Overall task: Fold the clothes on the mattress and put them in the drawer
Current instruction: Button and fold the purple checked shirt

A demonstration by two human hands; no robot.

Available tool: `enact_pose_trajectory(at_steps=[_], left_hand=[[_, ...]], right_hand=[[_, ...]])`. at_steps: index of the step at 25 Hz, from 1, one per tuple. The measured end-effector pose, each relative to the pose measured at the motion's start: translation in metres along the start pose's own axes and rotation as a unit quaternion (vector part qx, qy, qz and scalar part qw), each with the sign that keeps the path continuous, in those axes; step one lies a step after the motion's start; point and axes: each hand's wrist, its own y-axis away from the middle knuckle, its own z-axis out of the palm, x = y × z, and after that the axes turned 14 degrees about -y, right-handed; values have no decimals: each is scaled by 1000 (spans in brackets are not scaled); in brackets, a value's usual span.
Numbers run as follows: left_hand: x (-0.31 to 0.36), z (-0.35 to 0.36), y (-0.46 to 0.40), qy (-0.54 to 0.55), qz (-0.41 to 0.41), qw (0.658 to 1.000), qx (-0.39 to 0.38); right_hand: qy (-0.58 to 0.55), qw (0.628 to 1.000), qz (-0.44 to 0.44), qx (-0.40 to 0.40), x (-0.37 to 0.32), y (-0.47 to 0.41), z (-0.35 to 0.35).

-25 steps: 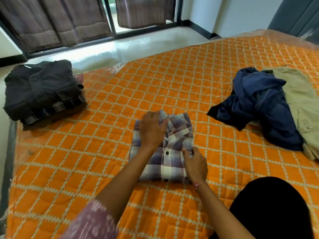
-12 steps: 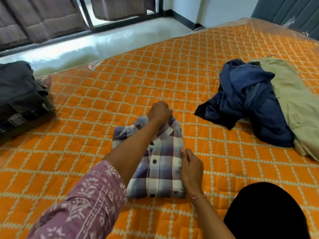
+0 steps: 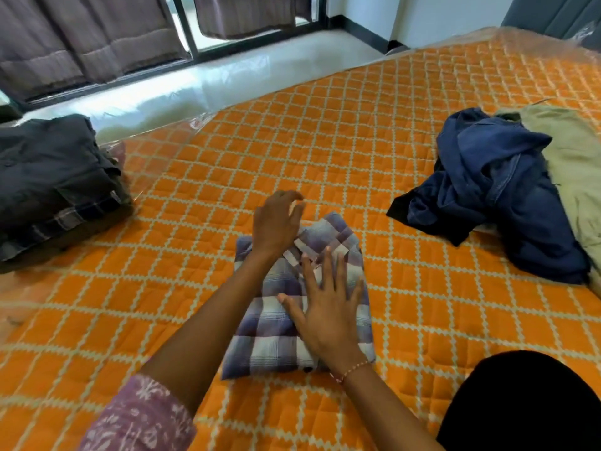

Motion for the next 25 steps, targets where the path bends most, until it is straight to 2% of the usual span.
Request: enact_pose_trajectory(at_steps=[2,5,7,9,10,11,12,14,16,18,20,23,25], left_hand=[[-44,-12,22,3,-33,997,-62],[-91,-20,41,30,-31,977,-209],[-98,-15,40,60,-57,973,-215],[-95,-5,33,-24,-63,971,-229],[-89,1,29,-77,-75,963,-247],[-83,4,27,-91,-100,960,-246],[-78,6,28,-56,-130,962,-233],[-74,5,40,115,-200,961,-153],[-72,4,65,254,-282,923,-64],[-70,2,91,305,-342,887,-62],[-69,-6,108,342,-361,861,-109],[-71,-22,123,406,-362,812,-210],[-66,-24,138,440,-371,782,-237]], right_hand=[[19,997,13,-71,-1,-12,11],[29,996,29,-80,8,-16,16],[22,995,28,-91,8,-15,19],[39,996,-6,-77,6,-15,23],[55,997,-35,-29,8,-20,22],[56,997,-49,32,11,-26,15],[44,994,-38,97,17,-32,4],[-8,989,47,143,34,-36,-21],[-74,983,145,81,52,-28,-37],[-147,968,201,40,61,-15,-40],[-285,922,261,14,59,-12,-40],[-511,785,345,-67,56,-14,-48],[-570,744,333,-105,55,-8,-57]])
